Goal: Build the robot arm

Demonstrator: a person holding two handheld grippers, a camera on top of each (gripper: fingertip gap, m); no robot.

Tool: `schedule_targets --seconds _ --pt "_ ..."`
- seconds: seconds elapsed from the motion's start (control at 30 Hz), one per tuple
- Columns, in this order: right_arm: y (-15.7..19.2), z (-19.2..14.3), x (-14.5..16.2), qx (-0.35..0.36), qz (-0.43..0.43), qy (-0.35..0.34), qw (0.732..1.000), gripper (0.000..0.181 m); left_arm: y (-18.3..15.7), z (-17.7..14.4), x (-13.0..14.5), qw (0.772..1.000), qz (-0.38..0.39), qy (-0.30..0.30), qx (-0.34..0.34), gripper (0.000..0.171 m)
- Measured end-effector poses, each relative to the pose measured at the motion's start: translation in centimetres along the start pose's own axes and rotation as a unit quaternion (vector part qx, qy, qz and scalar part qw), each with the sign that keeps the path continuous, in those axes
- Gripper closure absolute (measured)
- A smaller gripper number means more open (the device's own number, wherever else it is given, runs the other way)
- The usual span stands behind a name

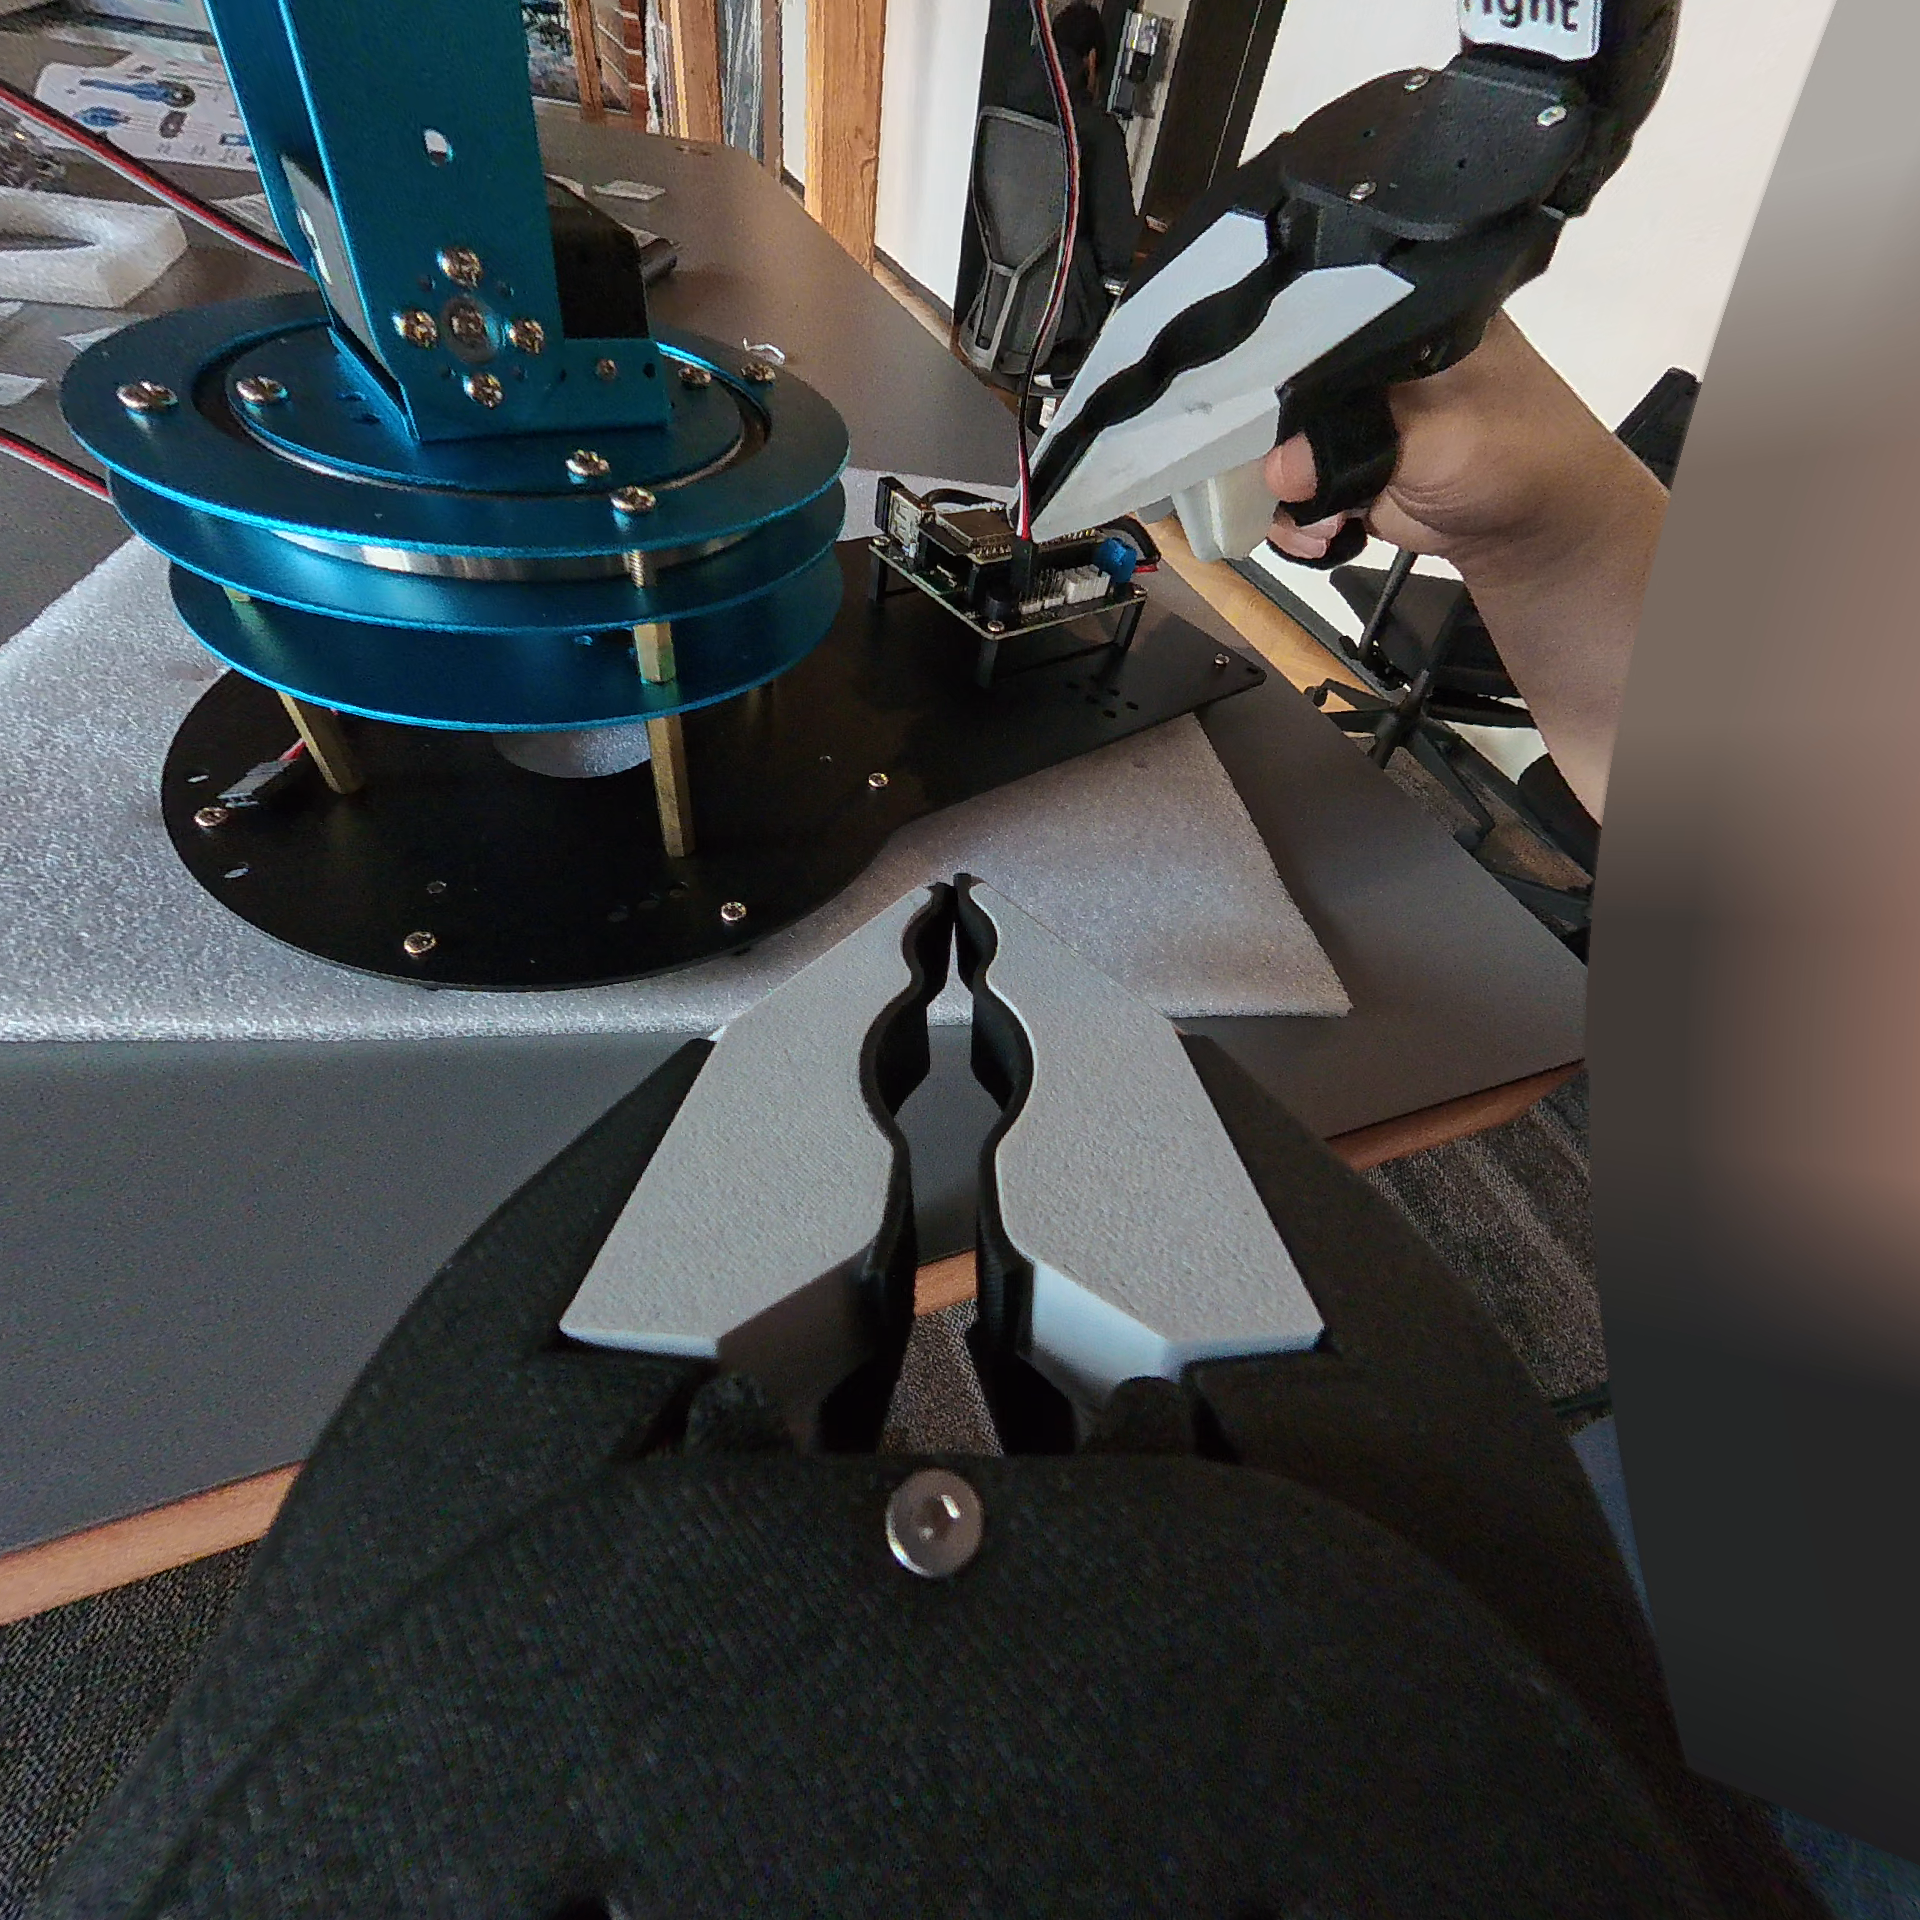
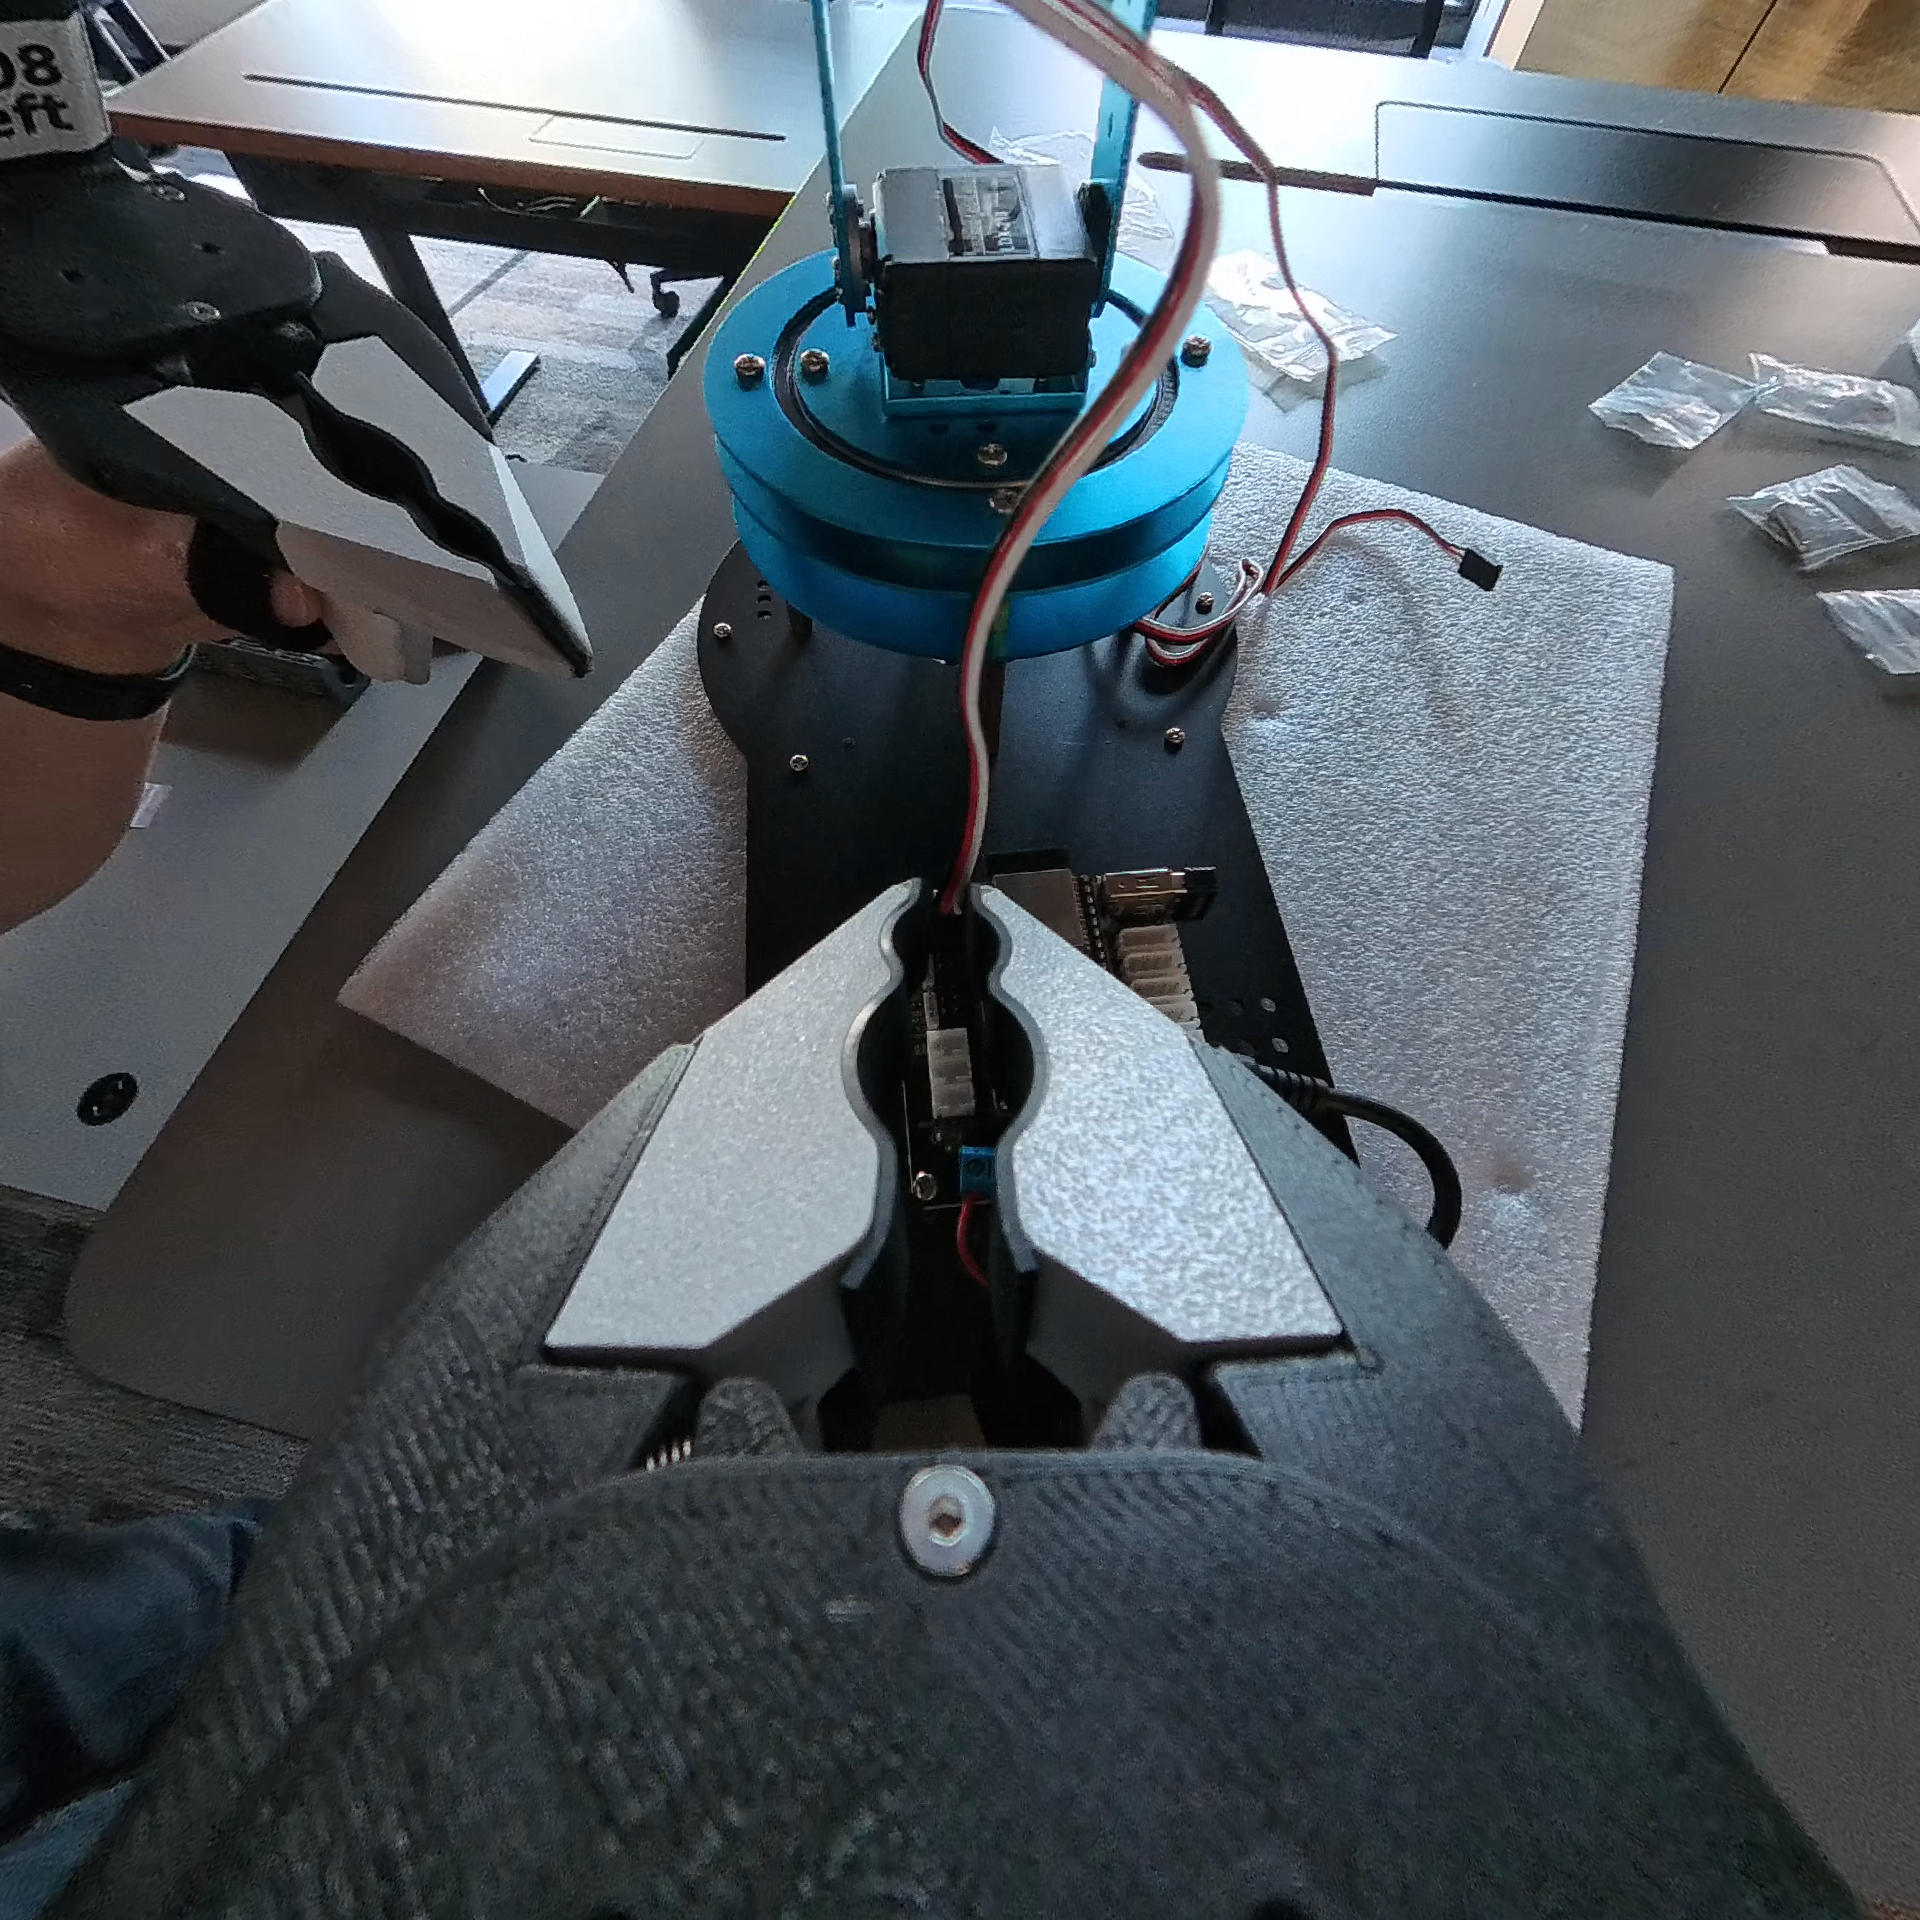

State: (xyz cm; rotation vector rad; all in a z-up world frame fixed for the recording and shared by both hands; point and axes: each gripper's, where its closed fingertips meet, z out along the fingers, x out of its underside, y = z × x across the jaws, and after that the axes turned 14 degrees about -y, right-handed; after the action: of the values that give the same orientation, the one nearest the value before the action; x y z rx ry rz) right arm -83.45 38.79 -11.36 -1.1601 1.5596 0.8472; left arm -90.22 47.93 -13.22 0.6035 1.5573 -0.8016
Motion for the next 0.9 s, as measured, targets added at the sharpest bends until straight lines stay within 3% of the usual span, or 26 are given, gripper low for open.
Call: schedule_targets --seconds 0.9 --pt "0.04 -0.14 0.36 -0.001 -0.03 0.005 1.0 0.175 0.05 0.02 0.08 1.0 0.004 0.0 -0.006 0.171"
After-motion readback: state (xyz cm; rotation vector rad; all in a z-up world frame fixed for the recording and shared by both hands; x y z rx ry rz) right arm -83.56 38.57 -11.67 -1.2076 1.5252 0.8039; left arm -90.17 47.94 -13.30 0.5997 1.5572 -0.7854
